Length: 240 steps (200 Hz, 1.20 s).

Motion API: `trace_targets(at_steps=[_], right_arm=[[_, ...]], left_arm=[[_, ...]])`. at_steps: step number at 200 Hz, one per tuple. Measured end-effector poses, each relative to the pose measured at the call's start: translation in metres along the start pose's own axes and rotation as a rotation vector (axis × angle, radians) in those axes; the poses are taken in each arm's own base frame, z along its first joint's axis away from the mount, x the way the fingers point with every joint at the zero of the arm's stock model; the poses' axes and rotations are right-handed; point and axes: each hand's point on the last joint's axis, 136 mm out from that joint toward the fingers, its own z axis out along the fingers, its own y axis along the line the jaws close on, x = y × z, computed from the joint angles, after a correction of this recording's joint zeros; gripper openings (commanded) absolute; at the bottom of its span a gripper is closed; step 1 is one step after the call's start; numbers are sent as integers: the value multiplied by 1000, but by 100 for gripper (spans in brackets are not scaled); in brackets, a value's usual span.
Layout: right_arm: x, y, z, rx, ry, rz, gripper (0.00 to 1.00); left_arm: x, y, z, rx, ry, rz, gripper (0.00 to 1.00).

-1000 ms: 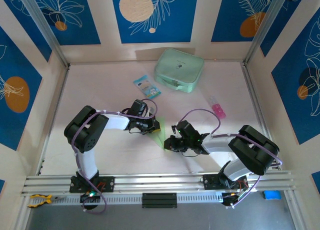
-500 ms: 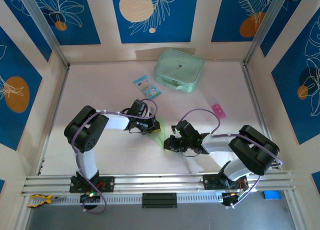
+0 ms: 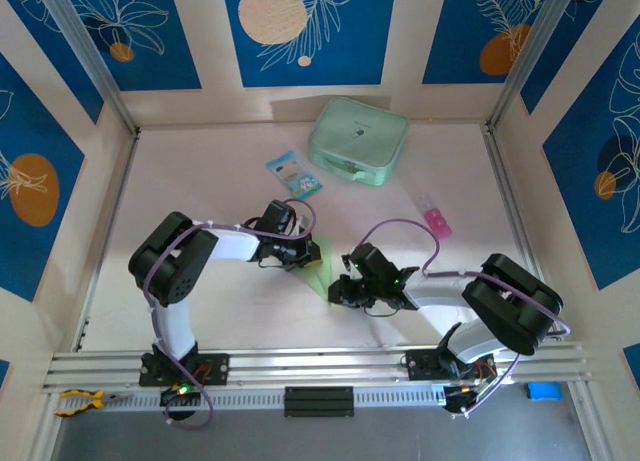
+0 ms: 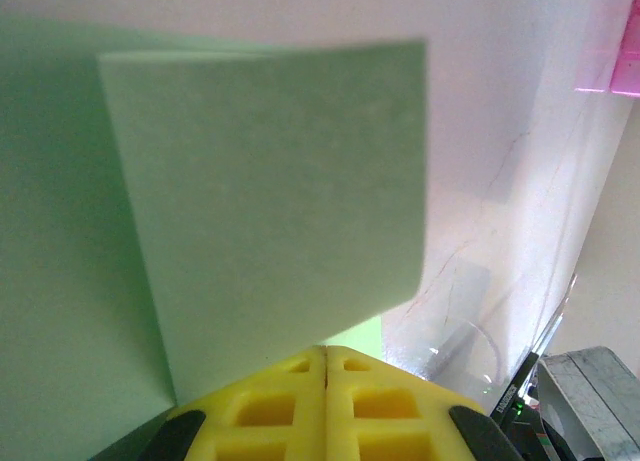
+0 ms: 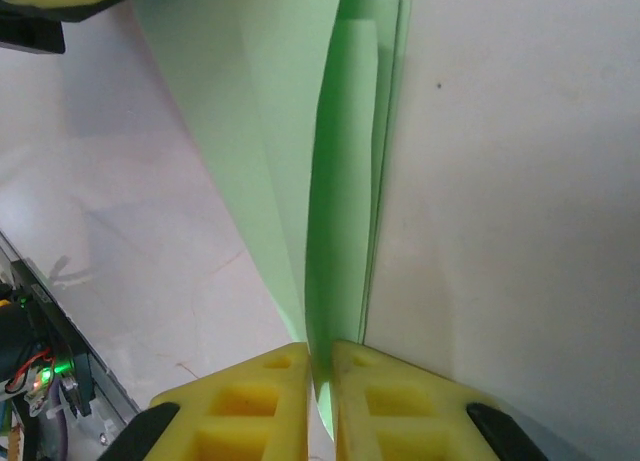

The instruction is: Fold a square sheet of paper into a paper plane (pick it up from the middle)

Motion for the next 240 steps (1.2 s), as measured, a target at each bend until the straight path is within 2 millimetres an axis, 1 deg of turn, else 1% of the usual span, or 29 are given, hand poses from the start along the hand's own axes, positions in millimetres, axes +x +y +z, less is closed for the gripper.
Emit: trace_targets(at_steps=[62,75,93,112,157,169,215,240], right_arm=[[3,-4,-1,20,6,3,9],[3,-4,-1,20,6,3,9],[3,-4,-1,20,6,3,14],[3,-3,-2,17,6,2,14],[9,-7,-6,27,17,-1,7],[10,-7,-6,24,20,-2,4],[12,-4,-4,7,36,-7,9],[14,-4,-8,8,42,-12,13]], left_arm=[[0,0,0,0,0,0,1],[0,0,0,0,0,0,1],[0,0,0,0,0,0,1],[0,0,0,0,0,0,1],[0,0,0,1,1,-2,1],[1,0,0,2,2,-3,1],[0,0,0,3,2,-2,0],[1,0,0,3,2,-2,0]])
